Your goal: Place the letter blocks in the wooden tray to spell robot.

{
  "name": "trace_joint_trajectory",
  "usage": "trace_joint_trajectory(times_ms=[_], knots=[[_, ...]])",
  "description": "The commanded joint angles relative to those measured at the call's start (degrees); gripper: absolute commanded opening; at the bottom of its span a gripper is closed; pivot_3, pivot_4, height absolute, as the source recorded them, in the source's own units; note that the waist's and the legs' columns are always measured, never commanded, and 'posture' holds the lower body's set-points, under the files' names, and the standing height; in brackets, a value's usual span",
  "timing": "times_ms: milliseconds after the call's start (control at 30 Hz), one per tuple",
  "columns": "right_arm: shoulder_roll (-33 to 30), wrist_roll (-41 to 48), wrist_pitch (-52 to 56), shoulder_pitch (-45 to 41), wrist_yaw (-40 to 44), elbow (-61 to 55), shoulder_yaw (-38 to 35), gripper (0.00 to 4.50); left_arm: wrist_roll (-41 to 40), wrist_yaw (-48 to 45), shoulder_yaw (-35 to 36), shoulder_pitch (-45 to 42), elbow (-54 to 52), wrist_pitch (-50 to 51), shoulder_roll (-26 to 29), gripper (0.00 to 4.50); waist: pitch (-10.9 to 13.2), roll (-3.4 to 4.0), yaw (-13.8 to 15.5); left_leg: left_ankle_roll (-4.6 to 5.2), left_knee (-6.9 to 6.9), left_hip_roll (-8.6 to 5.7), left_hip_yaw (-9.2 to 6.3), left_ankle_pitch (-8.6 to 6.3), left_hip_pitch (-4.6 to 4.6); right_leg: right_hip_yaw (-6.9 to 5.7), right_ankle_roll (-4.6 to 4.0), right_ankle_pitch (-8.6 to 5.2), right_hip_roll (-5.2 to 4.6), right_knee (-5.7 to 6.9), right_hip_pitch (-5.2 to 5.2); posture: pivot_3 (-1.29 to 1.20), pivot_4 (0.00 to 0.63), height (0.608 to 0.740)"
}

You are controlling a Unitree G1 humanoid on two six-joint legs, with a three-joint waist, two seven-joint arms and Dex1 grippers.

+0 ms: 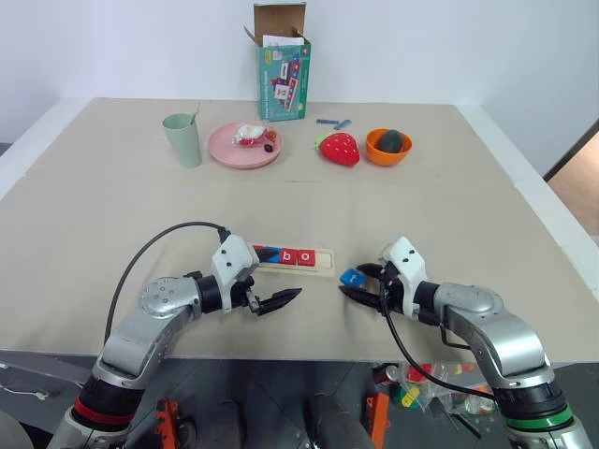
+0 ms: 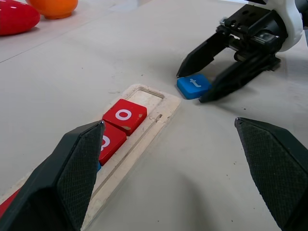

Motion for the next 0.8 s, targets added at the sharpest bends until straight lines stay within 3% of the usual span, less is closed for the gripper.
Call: trace_joint_trajectory(times_ms=[33, 67, 100, 233, 400, 800], knots=[[0.1, 0.5, 0.0, 1.2, -0.7, -1.6, -0.1, 1.62, 0.5, 0.3, -0.3, 0.1, -2.1, -0.4, 0.5, 4.50, 0.0, -0.01, 0.0, 0.00, 0.00, 0.00, 0.00, 0.00, 0.00, 0.00, 0.00, 0.00, 0.00, 0.00, 0.01, 0.00, 0.150, 0.740], [0.0, 0.4, -0.1, 1.5, -0.8, -1.7, -0.1, 1.25, 0.6, 0.2, -0.3, 0.1, -2.1, -0.4, 0.5, 4.50, 0.0, -0.02, 0.0, 0.00, 0.01, 0.00, 0.00, 0.00, 0.01, 0.00, -0.01, 0.00, 0.00, 0.00, 0.01, 0.00, 0.150, 0.740], [-0.1, 0.4, -0.3, 1.8, -0.9, -1.9, -0.1, 1.20, 0.7, 0.2, -0.4, 0.1, -2.1, -0.4, 0.5, 4.50, 0.0, -0.02, 0.0, 0.00, 0.01, 0.00, 0.00, 0.00, 0.01, 0.00, -0.01, 0.00, 0.00, 0.00, 0.02, 0.00, 0.150, 0.740], [-0.7, 0.9, -1.2, 0.3, -0.8, -1.9, -1.1, 1.20, 0.8, 0.2, -0.2, 0.0, -1.6, -0.7, 0.4, 4.50, 0.0, -0.03, 0.0, 0.00, 0.01, 0.00, 0.00, 0.00, 0.01, 0.00, -0.01, -0.01, 0.00, 0.00, 0.02, 0.00, 0.150, 0.740], [-3.4, 0.9, -4.5, -8.2, 5.5, 3.8, 0.2, 1.20, 0.9, 0.4, -0.4, 0.1, -1.5, -0.8, 0.2, 4.50, 0.0, -0.05, -0.2, 0.00, 0.04, -0.01, 0.06, 0.00, 0.02, 0.08, -0.02, 0.01, -0.01, 0.00, 0.00, 0.00, 0.150, 0.740], [-1.7, -4.9, -17.2, -23.5, 17.5, 24.2, 10.1, 1.20, 0.8, 1.7, 0.1, 1.4, -2.4, -0.8, 0.0, 4.50, 0.0, -0.07, -0.2, 0.01, -0.02, 0.00, 0.01, -0.02, -0.06, 0.01, 0.29, 0.15, 0.01, -0.04, -0.03, 0.00, 0.150, 0.740]])
